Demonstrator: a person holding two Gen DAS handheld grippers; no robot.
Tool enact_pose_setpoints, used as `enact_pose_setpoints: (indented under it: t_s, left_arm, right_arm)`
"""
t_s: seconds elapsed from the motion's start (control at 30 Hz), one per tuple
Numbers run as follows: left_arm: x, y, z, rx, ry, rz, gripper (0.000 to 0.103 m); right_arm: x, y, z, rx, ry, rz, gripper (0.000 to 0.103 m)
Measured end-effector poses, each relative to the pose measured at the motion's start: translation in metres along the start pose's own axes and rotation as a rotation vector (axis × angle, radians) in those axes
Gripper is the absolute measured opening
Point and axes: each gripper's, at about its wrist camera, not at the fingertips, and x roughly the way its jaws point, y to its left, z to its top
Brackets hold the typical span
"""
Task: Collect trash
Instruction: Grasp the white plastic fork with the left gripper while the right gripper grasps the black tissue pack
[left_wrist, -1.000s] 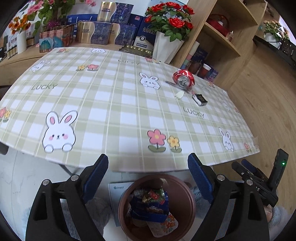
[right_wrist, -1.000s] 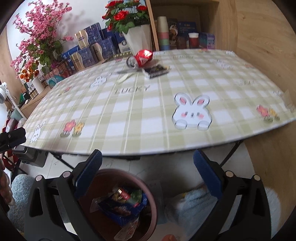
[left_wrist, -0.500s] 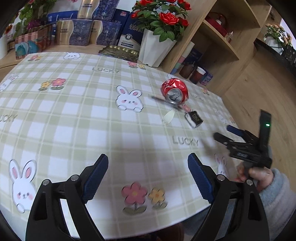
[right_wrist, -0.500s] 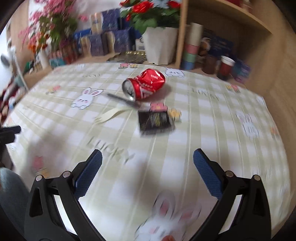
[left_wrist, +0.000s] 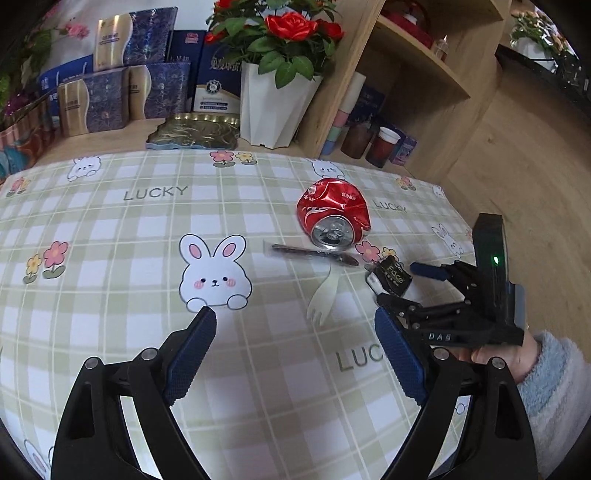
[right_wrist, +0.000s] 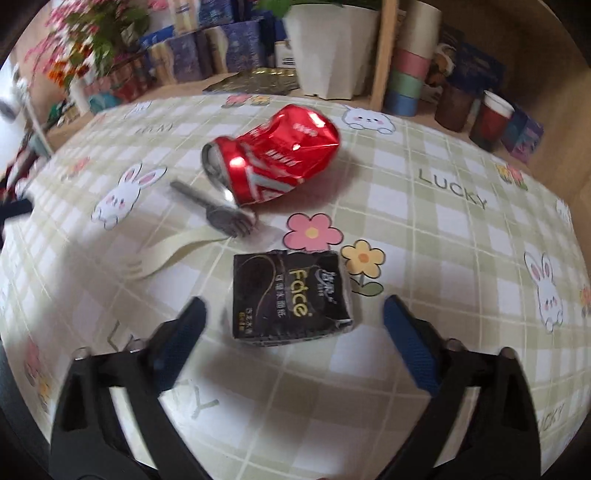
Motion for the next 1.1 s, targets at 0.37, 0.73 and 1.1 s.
enact_pose_setpoints:
  t_s: [0.37,0.73,1.1]
  left_arm:
    - [0.06,-0.02,-0.004,0.069,0.097,-0.051,0.068]
    - [0.113,-0.048,0.015,0.226,0.202,-0.001,0.036]
    - [0.128,-0.053,0.026,0.246,0.206,0.046,0.013]
  right_arm:
    - [-0.017,-0.015,-0.013,0.085,-0.135,0.047,0.064]
    - [-0.023,-0.035,-0.017,0.191,-0.178,0.044,0.064]
    - [-0.023,-0.033,-0.017,0.178,-0.181,0.049,0.064]
